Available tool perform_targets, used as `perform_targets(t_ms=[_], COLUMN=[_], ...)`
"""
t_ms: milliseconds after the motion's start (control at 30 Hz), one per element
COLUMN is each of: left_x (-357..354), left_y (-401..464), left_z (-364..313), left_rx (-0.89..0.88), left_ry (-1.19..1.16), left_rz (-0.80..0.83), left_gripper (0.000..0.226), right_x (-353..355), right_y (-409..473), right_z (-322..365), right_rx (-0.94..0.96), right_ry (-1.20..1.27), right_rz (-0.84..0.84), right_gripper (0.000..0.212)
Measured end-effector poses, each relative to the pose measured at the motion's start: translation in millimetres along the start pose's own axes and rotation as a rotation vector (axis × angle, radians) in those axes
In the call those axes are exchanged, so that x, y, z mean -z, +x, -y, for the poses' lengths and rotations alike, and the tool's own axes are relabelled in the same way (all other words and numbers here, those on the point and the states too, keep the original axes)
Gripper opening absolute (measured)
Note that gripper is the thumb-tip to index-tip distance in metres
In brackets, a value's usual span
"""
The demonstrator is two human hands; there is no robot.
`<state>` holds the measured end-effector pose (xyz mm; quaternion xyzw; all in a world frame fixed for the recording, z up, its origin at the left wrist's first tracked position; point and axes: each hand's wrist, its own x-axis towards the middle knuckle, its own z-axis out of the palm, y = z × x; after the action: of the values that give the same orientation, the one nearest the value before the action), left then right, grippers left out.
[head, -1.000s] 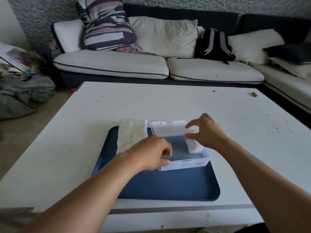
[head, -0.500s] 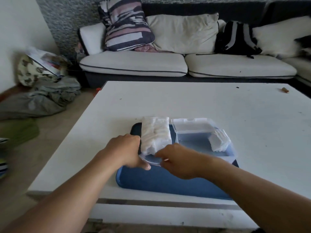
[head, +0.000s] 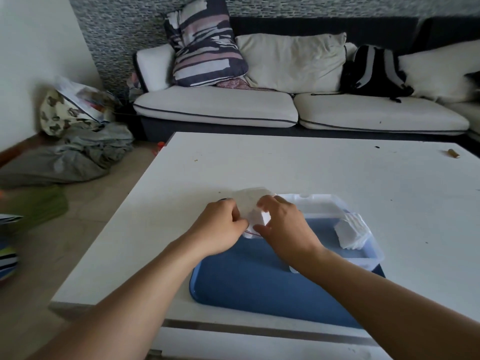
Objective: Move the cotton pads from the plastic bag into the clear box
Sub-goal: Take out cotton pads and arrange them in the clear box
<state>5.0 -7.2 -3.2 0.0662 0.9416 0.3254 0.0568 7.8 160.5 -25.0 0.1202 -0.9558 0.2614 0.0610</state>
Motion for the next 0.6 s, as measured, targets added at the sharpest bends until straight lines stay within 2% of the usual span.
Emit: perform_targets(t_ms=[100, 267, 333, 567, 600], left_x=[0, -3, -2, 2, 2], left_y=[-2, -2, 0, 3, 4], left_z=[-2, 0, 1, 9, 11], left_rx=[0.014, 0.016, 0.022, 0.054, 0.065], left_ry=[-0.045, -0.057, -0.048, -0.026, -0.014], left_rz=[-0.049, -0.079, -0.113, -0.078, -0.064], left_gripper=[0.012, 0.009, 0.008, 0.002, 0.008], right_x=[-4, -4, -5, 11, 18], right_y=[5, 7, 6, 2, -1], right_z=[2, 12, 18, 26, 26], right_rx=[-0.017, -0.045, -0.072, -0.044, -0.019], right_ry=[0.002, 0.087, 0.088, 0.131, 0.136], right_rz=[0.023, -0.064, -0.060, 0.133, 0.138], right_gripper=[0.055, 0.025, 0.024, 0.020, 0.020])
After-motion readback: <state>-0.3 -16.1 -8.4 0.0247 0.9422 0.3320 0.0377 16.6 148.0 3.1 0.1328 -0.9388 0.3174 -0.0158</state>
